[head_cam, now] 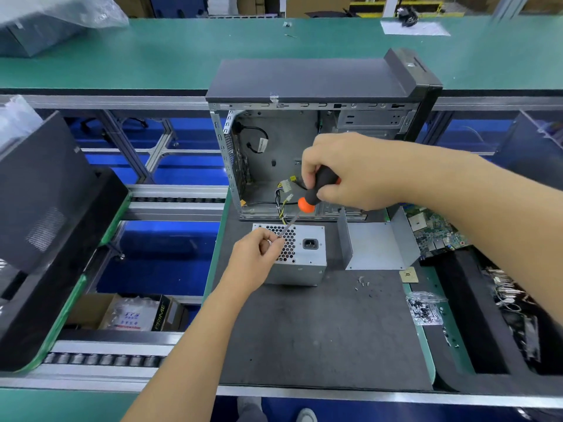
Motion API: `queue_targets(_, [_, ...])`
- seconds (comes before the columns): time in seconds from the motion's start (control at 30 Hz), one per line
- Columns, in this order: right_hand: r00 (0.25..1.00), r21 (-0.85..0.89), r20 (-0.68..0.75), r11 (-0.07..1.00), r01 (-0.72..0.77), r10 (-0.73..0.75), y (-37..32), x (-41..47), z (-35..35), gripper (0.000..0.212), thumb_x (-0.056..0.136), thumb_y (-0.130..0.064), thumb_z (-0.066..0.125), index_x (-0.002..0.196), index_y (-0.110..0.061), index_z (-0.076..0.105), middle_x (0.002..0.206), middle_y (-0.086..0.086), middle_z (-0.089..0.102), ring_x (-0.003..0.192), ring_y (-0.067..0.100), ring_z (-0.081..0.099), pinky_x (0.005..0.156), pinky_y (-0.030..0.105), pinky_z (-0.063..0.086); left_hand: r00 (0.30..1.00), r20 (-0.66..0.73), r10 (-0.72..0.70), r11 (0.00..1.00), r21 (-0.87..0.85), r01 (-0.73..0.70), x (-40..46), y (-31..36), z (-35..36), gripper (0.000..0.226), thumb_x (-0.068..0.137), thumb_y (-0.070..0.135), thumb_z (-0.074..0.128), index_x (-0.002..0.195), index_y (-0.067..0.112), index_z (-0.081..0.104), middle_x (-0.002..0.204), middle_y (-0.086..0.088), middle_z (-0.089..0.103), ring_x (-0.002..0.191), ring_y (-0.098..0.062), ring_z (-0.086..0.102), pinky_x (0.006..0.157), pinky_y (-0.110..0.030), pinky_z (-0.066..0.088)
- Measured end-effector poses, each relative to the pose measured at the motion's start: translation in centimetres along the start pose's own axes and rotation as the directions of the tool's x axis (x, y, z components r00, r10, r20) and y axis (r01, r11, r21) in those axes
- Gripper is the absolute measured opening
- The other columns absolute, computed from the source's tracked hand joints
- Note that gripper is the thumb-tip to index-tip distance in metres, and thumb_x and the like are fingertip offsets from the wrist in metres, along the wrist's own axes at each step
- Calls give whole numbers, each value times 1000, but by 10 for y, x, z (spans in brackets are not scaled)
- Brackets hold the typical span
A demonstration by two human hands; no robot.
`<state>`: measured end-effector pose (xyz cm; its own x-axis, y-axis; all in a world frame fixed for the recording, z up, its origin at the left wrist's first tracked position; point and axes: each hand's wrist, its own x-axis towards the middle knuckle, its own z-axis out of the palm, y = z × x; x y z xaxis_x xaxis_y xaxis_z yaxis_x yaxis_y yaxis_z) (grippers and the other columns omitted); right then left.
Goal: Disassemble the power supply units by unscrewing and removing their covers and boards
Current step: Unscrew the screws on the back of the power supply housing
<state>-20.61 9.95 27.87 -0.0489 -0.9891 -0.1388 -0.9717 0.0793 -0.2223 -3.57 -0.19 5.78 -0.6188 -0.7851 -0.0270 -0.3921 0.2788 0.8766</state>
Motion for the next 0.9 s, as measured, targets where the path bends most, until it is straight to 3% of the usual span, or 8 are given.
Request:
queue_targets(0.1, [997, 32, -83, 999, -2, 5, 8, 3, -3, 19, 87, -18, 62, 94, -35, 56, 90, -17, 42, 80, 0, 43, 73, 28, 35, 993, -30, -110, 979, -177, 103, 3, 2, -9, 23, 98, 33, 61, 78, 21, 59, 59, 14, 44, 56, -6, 38, 54, -16, 37])
queue_targets(0.17, [992, 28, -127, 999, -24, 28, 15, 4, -4, 19, 87, -19, 62, 95, -34, 56, 89, -17, 42, 82, 8, 42, 76, 30, 34, 975, -12, -223, 869, -455, 193, 4, 1, -12, 31, 100, 27, 57, 72, 17, 50, 62, 8, 38, 57, -11, 34, 53, -23, 34])
queue_targets(0.23, [989, 26, -142, 999, -45, 48, 21, 4, -2, 18, 87, -19, 62, 97, -32, 57, 89, -16, 42, 82, 10, 41, 76, 30, 34, 944, 62, -325, 575, -779, 250, 7, -2, -17, 29, 102, 18, 53, 74, 17, 44, 65, 3, 37, 56, -12, 33, 50, -23, 30])
queue_targets(0.3, [989, 29, -135, 998, -62, 66, 27, 3, 0, 17, 87, -19, 62, 98, -32, 58, 89, -16, 43, 79, 7, 42, 76, 31, 35, 917, 142, -373, 278, -926, 256, 7, -8, -23, 20, 102, 15, 50, 82, 15, 46, 68, 2, 46, 54, -9, 39, 49, -21, 33])
queue_targets(0.43, [989, 33, -109, 995, -93, 96, 32, 2, 4, 18, 87, -19, 63, 95, -34, 56, 90, -16, 44, 83, 10, 45, 82, 37, 44, 876, 166, -453, 16, -981, 194, 4, -26, -28, 9, 96, 10, 48, 87, 12, 50, 73, 0, 52, 58, -9, 46, 51, -18, 38])
queue_targets(0.63, [987, 48, -97, 991, -122, 126, 39, 0, 9, 19, 86, -19, 64, 92, -35, 57, 91, -14, 48, 81, 3, 47, 78, 36, 45, 788, 157, -596, -68, -987, 145, -3, -49, -21, 17, 95, 0, 39, 94, 6, 55, 88, -8, 53, 67, -15, 53, 63, -23, 44])
queue_targets(0.8, [981, 82, -88, 983, -166, 174, 42, -2, 13, 14, 83, -26, 65, 86, -35, 56, 89, -11, 57, 77, 4, 51, 70, 34, 48, 742, 158, -651, 16, -975, 221, -4, -59, -13, 17, 102, 18, 50, 97, 5, 60, 86, -7, 58, 67, -15, 53, 62, -23, 40])
queue_targets(0.9, [980, 78, -78, 982, -175, 181, 42, -4, 16, 12, 84, -29, 65, 86, -35, 55, 82, -13, 58, 71, 3, 52, 60, 26, 41, 712, 142, -688, 99, -953, 286, 0, -58, -8, 15, 104, 7, 49, 112, 0, 59, 90, -8, 59, 69, -13, 51, 63, -23, 41])
